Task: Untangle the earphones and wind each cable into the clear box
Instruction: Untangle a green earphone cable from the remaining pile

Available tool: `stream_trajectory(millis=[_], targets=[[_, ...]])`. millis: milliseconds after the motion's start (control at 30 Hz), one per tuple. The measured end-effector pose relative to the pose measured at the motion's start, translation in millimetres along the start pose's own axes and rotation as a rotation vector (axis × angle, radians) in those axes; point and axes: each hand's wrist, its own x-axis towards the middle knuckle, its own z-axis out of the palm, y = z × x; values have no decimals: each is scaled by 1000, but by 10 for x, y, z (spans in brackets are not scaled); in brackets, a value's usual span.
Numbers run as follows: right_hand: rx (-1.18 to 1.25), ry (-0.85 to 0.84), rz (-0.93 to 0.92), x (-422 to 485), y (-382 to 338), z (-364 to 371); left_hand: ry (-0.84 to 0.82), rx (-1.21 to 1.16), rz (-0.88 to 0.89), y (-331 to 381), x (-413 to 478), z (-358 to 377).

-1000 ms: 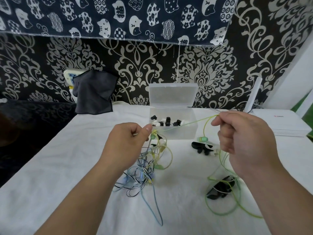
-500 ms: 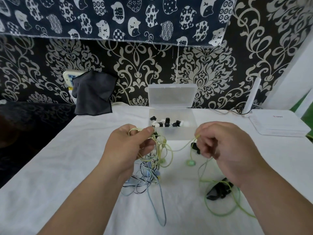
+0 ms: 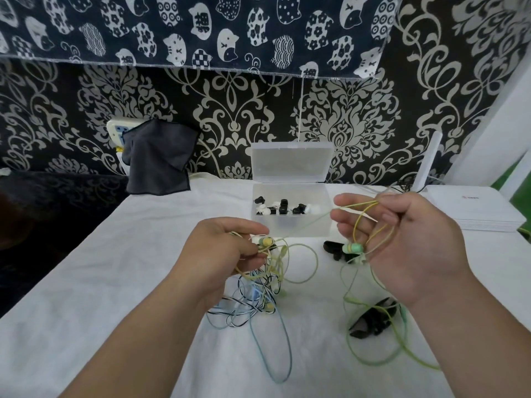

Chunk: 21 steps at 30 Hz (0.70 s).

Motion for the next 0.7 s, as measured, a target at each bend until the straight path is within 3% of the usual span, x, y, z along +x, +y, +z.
stream_trajectory(millis=[233, 533, 700], targets=[[24, 69, 19, 13, -2, -2, -27, -12, 30, 5, 16, 0], [-13, 308, 24, 144, 87, -169, -268, -208, -111, 72, -40, -27], [4, 359, 34, 151, 93, -172, -151, -302, -206, 47, -15, 0]])
